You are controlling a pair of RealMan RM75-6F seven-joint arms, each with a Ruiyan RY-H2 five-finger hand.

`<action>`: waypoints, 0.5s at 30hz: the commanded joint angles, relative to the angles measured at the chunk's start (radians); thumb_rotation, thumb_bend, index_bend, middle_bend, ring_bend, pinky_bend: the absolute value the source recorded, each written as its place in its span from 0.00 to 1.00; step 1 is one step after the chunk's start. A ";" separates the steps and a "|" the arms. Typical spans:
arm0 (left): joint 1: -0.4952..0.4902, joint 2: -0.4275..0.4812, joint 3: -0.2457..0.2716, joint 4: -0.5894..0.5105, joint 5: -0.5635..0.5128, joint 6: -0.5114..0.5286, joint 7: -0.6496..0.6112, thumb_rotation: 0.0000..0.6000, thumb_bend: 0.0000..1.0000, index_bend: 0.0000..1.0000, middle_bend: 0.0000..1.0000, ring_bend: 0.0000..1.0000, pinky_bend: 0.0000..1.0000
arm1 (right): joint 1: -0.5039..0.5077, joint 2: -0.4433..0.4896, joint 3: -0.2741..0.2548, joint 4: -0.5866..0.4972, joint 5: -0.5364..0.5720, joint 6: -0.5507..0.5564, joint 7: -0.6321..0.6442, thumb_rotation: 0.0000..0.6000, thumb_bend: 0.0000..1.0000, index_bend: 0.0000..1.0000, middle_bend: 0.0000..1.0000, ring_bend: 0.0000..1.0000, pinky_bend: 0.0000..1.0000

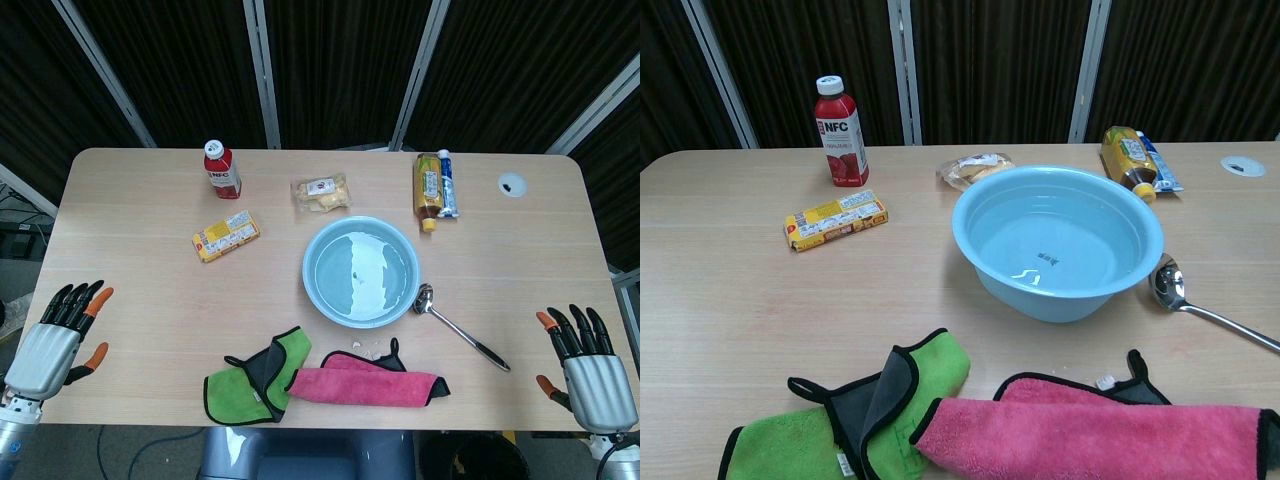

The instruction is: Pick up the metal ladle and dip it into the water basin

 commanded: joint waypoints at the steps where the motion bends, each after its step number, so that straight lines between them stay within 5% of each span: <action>1: -0.001 -0.002 -0.002 0.001 -0.002 -0.003 0.000 1.00 0.39 0.00 0.00 0.00 0.00 | 0.000 0.000 0.000 0.000 0.000 0.001 0.002 1.00 0.03 0.13 0.12 0.00 0.00; 15: -0.015 0.007 -0.008 -0.009 -0.015 -0.034 -0.037 1.00 0.39 0.00 0.00 0.00 0.00 | 0.017 -0.019 0.013 -0.008 0.060 -0.063 -0.023 1.00 0.03 0.17 0.11 0.00 0.00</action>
